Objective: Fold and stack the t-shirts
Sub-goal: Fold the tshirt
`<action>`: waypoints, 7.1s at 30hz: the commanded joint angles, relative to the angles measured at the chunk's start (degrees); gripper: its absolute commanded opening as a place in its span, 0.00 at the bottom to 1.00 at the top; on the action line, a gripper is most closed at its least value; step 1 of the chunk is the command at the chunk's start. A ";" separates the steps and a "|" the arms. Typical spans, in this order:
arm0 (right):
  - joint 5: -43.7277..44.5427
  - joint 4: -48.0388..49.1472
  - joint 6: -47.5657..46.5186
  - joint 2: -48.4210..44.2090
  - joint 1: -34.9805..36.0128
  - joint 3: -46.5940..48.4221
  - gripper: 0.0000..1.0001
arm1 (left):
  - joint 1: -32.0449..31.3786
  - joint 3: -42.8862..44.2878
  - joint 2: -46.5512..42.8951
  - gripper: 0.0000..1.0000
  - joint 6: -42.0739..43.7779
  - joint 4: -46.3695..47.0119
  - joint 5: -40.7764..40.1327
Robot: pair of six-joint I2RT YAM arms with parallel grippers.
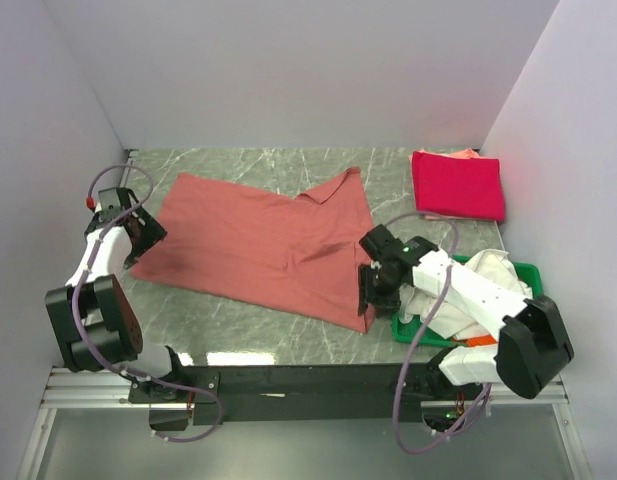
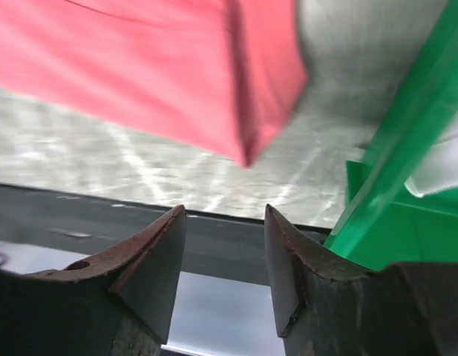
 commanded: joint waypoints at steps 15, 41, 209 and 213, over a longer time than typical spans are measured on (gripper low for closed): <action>3.24 11.65 -6.45 19.80 -0.06 20.57 0.54 | -8.58 11.57 16.13 0.86 -1.48 7.39 6.15; -6.07 25.46 -2.41 21.75 4.50 -2.18 0.52 | -0.49 -6.08 12.99 0.86 -2.17 9.15 1.75; -0.71 11.13 -0.56 63.93 -25.81 86.67 0.00 | -7.70 63.42 50.42 0.00 -2.17 -5.44 7.19; -0.71 11.75 -0.30 62.00 -26.96 87.29 0.00 | -7.70 65.28 50.51 0.00 -3.58 -2.98 11.33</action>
